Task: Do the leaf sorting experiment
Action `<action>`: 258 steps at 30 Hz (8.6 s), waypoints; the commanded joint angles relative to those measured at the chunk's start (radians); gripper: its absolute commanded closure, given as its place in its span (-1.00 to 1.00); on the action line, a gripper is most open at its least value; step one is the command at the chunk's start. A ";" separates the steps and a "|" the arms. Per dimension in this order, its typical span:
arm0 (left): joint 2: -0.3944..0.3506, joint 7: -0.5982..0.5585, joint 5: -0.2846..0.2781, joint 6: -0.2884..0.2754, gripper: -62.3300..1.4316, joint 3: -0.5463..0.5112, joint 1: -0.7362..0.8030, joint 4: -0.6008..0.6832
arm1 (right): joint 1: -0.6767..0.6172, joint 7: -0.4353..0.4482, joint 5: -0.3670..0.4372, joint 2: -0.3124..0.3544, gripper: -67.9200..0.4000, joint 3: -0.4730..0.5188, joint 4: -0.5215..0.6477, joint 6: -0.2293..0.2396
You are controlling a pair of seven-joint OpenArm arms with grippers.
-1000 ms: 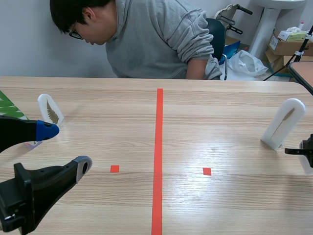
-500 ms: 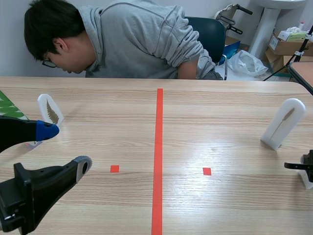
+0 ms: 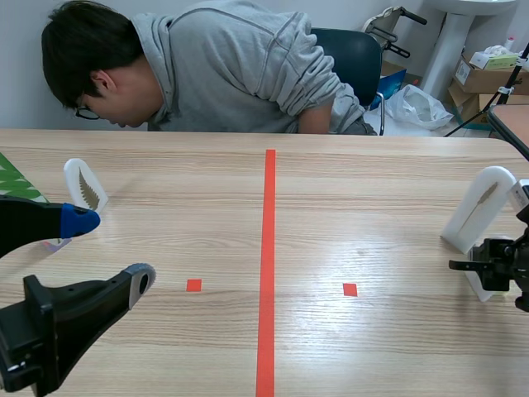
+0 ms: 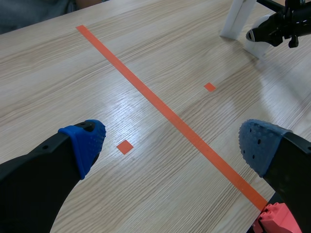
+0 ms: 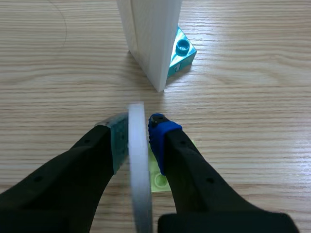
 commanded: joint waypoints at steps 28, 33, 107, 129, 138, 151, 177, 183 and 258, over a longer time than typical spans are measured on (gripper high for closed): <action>0.008 0.003 -0.013 -0.002 -0.89 -0.003 0.003 0.003 | -0.289 -0.161 0.276 0.053 -0.51 0.214 0.353 0.249; 0.008 0.003 -0.013 -0.002 -0.89 -0.003 0.003 0.003 | -0.410 -0.144 0.288 0.063 -0.51 0.320 0.494 0.323; 0.002 0.002 -0.098 -0.002 -0.89 -0.003 0.002 0.003 | -0.548 -0.289 0.461 0.186 -0.64 0.006 0.922 0.391; 0.002 0.007 -0.097 -0.002 -0.89 -0.003 0.002 0.003 | -0.548 -0.288 0.461 0.186 -0.64 0.006 0.922 0.391; 0.002 0.006 -0.097 -0.002 -0.89 -0.003 0.002 0.003 | -0.548 -0.288 0.461 0.186 -0.64 0.006 0.922 0.391; 0.002 0.006 -0.097 -0.002 -0.89 -0.003 0.002 0.003 | -0.548 -0.288 0.461 0.186 -0.64 0.006 0.922 0.391; 0.002 0.006 -0.097 -0.002 -0.89 -0.003 0.002 0.003 | -0.548 -0.288 0.461 0.186 -0.64 0.006 0.922 0.391; 0.002 0.006 -0.097 -0.002 -0.89 -0.003 0.002 0.003 | -0.548 -0.288 0.461 0.186 -0.64 0.006 0.922 0.391; 0.364 -0.269 0.616 0.265 -0.14 0.736 -1.205 -1.375 | -0.548 -0.262 0.422 0.183 -0.64 0.006 0.922 0.391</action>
